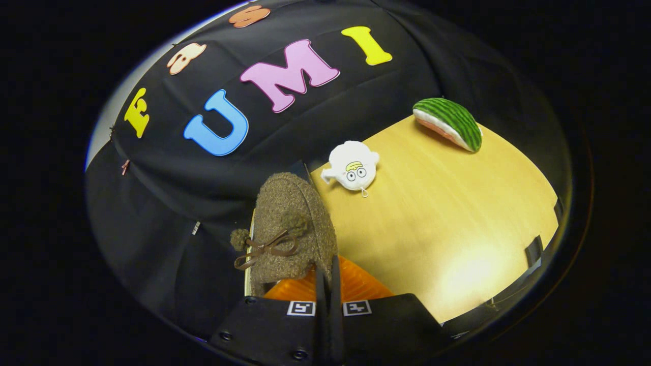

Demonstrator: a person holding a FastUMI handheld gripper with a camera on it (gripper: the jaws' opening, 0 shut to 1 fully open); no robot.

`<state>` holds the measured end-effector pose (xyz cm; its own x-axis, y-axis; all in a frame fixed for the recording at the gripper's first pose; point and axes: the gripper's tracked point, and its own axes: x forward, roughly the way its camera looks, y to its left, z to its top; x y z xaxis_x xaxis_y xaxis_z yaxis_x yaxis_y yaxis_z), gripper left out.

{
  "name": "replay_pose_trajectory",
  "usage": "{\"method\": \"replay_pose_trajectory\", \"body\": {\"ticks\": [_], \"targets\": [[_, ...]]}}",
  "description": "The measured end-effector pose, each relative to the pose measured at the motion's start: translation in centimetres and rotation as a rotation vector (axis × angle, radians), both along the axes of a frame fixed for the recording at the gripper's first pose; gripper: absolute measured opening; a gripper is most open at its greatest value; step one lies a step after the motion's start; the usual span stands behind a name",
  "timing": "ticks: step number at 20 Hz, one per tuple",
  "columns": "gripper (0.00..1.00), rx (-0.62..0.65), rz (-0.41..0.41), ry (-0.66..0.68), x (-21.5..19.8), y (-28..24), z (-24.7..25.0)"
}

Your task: Open the storage box then place both shoes into the box .Put the left shoe in first, then the right shoe, with the right side of both shoes facing outward in a uniform manner.

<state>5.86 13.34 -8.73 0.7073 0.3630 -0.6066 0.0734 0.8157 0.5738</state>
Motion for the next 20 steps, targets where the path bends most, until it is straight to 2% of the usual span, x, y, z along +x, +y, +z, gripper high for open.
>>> {"method": "replay_pose_trajectory", "body": {"ticks": [8, 13, 18, 20], "targets": [[0.05, -0.051, 0.018, 0.03, 0.8, 8.8, -4.3], [0.06, -0.163, 0.034, 0.032, 0.4, 10.7, -7.7], [0.06, -0.192, 0.066, 0.044, -0.6, 11.7, -9.0], [0.09, -0.186, 0.075, 0.052, -0.6, 11.9, -9.1]]}}
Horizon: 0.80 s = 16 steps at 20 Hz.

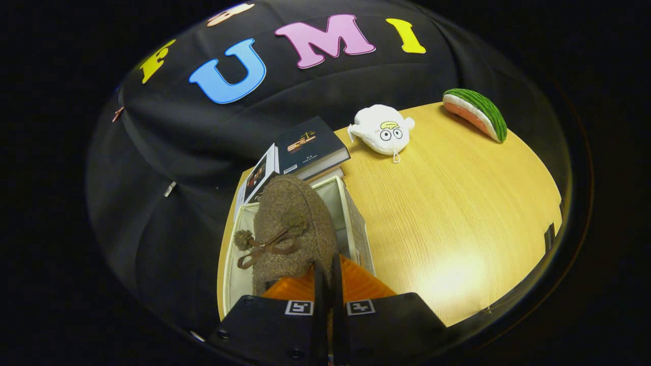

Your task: Open the storage box then place both shoes into the box .Put the left shoe in first, then the right shoe, with the right side of both shoes facing outward in a uniform manner.

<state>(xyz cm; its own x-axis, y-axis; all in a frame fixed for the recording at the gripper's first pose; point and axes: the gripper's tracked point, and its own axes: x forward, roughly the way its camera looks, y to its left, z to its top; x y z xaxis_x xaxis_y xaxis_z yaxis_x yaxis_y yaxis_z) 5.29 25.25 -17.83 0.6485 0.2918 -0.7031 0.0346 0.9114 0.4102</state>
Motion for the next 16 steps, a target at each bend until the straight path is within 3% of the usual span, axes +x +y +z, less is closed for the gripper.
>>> {"method": "replay_pose_trajectory", "body": {"ticks": [2, 3, 4, 5, 8, 16], "targets": [[0.14, 0.028, 0.007, -0.007, -0.1, 0.3, 0.7], [0.25, 0.026, 0.012, 0.004, -0.7, 0.2, 0.7], [0.27, 0.033, 0.034, 0.008, -1.4, 0.4, 0.8], [0.35, 0.063, 0.054, -0.023, -1.3, 1.0, 2.1], [0.98, 0.048, 0.082, -0.137, -0.7, -0.2, 5.3], [0.98, -0.054, 0.064, -0.303, 0.7, -8.1, 9.4]]}}
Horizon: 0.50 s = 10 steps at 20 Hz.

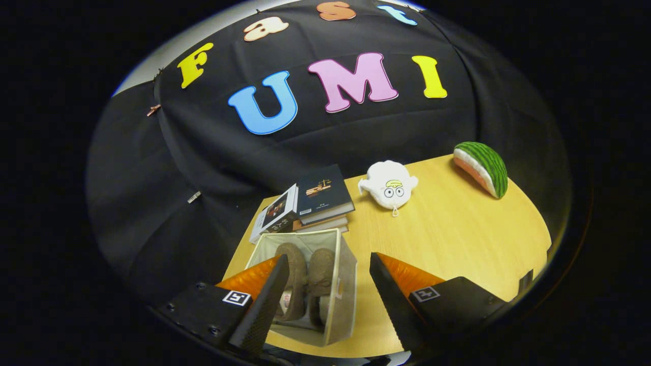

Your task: Open the storage box then place both shoes into the box .Put the left shoe in first, then the right shoe, with the right side of both shoes facing outward in a uniform manner.

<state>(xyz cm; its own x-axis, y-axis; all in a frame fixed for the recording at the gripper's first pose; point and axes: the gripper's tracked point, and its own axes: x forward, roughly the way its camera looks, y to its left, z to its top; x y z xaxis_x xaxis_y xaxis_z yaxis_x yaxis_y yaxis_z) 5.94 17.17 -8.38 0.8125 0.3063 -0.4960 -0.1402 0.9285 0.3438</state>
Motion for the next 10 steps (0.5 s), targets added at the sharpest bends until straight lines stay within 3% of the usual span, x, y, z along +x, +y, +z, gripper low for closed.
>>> {"method": "replay_pose_trajectory", "body": {"ticks": [10], "targets": [[0.98, -0.17, -0.044, -0.295, 2.7, -12.7, 8.6]]}}
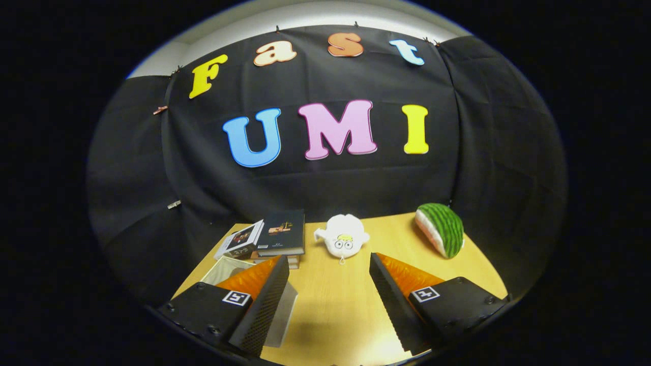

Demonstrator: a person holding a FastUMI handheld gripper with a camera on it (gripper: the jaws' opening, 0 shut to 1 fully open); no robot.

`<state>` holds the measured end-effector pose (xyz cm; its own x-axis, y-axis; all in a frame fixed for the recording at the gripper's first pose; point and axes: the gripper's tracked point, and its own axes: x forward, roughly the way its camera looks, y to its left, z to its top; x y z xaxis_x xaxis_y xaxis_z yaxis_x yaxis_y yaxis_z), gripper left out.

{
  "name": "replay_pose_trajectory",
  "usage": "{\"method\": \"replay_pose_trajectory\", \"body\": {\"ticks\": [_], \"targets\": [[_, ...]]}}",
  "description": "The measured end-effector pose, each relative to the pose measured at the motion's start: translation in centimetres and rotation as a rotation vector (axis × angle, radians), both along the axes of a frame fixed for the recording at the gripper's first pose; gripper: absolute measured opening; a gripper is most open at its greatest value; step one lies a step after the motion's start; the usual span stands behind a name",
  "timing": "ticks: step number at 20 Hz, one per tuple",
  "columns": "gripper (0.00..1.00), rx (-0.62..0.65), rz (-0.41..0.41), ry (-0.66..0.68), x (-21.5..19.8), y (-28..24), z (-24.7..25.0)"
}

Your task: Open the storage box then place both shoes into the box .Put the left shoe in first, then the right shoe, with the right side of both shoes facing outward in a uniform manner.

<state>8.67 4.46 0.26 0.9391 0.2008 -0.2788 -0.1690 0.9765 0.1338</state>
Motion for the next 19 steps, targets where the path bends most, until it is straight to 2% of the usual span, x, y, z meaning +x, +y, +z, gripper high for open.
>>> {"method": "replay_pose_trajectory", "body": {"ticks": [10, 14, 19], "targets": [[0.98, -0.028, 0.021, -0.302, 1.2, -7.4, 7.9], [0.98, -0.019, 0.032, -0.329, 0.9, -9.2, 7.6], [0.98, 0.003, 0.053, -0.3, 0.6, -10.3, 5.5]]}}
